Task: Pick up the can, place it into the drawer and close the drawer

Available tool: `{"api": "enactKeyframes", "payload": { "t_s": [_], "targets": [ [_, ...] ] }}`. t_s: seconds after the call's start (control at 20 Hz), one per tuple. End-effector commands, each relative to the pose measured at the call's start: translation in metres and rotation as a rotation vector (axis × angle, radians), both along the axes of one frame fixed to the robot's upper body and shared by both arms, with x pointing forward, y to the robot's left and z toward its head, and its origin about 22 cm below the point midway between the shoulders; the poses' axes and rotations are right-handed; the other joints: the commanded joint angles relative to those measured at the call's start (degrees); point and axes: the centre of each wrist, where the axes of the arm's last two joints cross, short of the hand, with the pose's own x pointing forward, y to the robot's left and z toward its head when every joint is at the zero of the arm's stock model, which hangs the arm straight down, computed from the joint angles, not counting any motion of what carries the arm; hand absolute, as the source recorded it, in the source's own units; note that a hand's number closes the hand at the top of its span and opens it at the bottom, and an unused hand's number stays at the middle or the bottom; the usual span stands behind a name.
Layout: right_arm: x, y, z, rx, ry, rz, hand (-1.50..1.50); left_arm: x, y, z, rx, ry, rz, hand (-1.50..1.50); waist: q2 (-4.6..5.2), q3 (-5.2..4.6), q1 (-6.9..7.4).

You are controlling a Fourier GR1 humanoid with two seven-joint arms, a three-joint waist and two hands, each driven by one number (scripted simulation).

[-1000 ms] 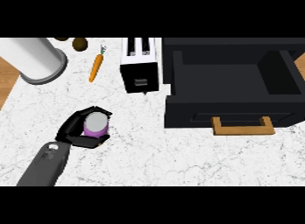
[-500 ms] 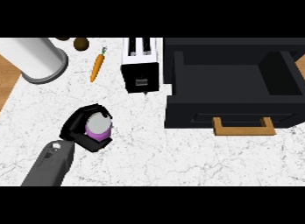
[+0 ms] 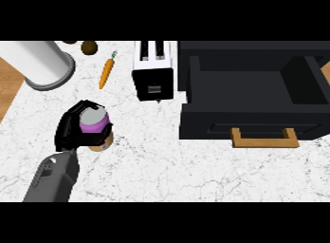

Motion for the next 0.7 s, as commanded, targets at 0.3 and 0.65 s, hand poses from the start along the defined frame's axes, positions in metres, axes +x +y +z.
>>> {"api": "enactKeyframes", "payload": {
  "t_s": [0.3, 0.65],
  "targets": [
    [0.008, 0.008, 0.016, -0.023, -0.019, -0.009, -1.50, 0.013, -0.059, 0.099, 0.041, -0.094, -0.044, 1.50, 0.05, -0.03, -0.03],
    [0.006, 0.009, -0.008, -0.006, -0.015, 0.006, -1.50, 0.024, -0.115, 0.155, 0.054, -0.095, -0.108, 1.50, 0.18, -0.03, -0.69]
  ]
}}
